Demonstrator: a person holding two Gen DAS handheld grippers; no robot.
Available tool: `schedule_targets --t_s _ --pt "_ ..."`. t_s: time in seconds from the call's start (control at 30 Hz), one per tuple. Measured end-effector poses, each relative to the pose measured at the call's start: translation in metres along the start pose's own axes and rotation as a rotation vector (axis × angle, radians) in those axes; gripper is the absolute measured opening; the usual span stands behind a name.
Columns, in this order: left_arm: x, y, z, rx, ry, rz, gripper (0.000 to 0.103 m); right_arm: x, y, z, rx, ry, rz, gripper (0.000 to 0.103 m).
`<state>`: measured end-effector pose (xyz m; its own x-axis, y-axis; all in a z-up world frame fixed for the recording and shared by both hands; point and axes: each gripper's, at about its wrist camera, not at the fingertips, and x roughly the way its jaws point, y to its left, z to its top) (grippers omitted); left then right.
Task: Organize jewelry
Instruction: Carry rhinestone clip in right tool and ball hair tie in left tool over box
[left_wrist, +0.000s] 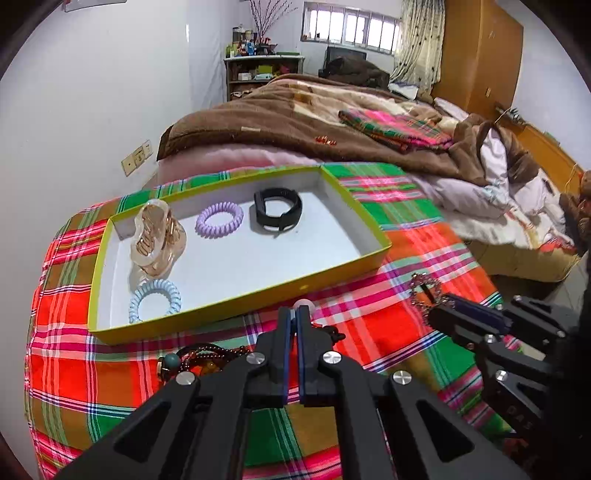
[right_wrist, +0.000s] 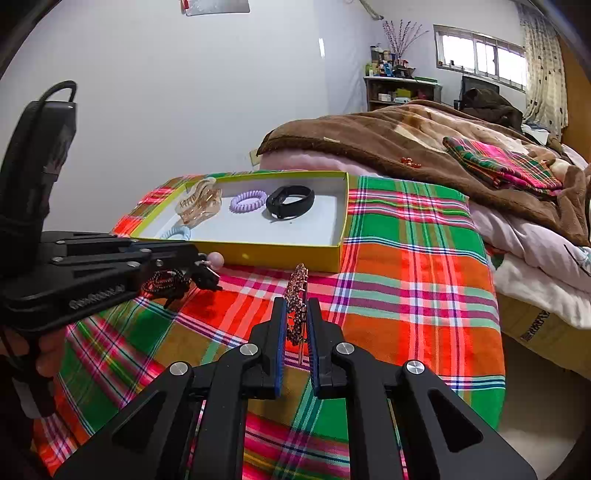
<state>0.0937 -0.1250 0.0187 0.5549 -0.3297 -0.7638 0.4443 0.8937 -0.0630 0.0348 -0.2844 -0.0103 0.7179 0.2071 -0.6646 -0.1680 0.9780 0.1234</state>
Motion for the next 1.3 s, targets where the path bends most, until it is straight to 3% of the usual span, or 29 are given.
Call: schedule_targets --t_s 0.4,0.77,1.03,1.3 --pt "-0.021 0.012 0.011 -0.036 -0.051 -0.008 0.003 -0.01 0.006 0.017 -0.017 -0.041 -0.007 0.01" --pt "-0.026 0.029 0.039 -0.058 -0.091 -0.004 0.003 -0.008 0.01 0.056 -0.021 -0.087 -0.001 0.01" --pt "-0.006 0.04 0.063 -0.073 -0.097 -0.008 0.003 0.029 0.007 0.081 0.002 -0.044 0.011 0.01" --pt "0.031 0.045 0.068 -0.089 -0.049 -0.009 0.003 0.07 -0.005 0.086 0.062 0.025 0.014 0.01"
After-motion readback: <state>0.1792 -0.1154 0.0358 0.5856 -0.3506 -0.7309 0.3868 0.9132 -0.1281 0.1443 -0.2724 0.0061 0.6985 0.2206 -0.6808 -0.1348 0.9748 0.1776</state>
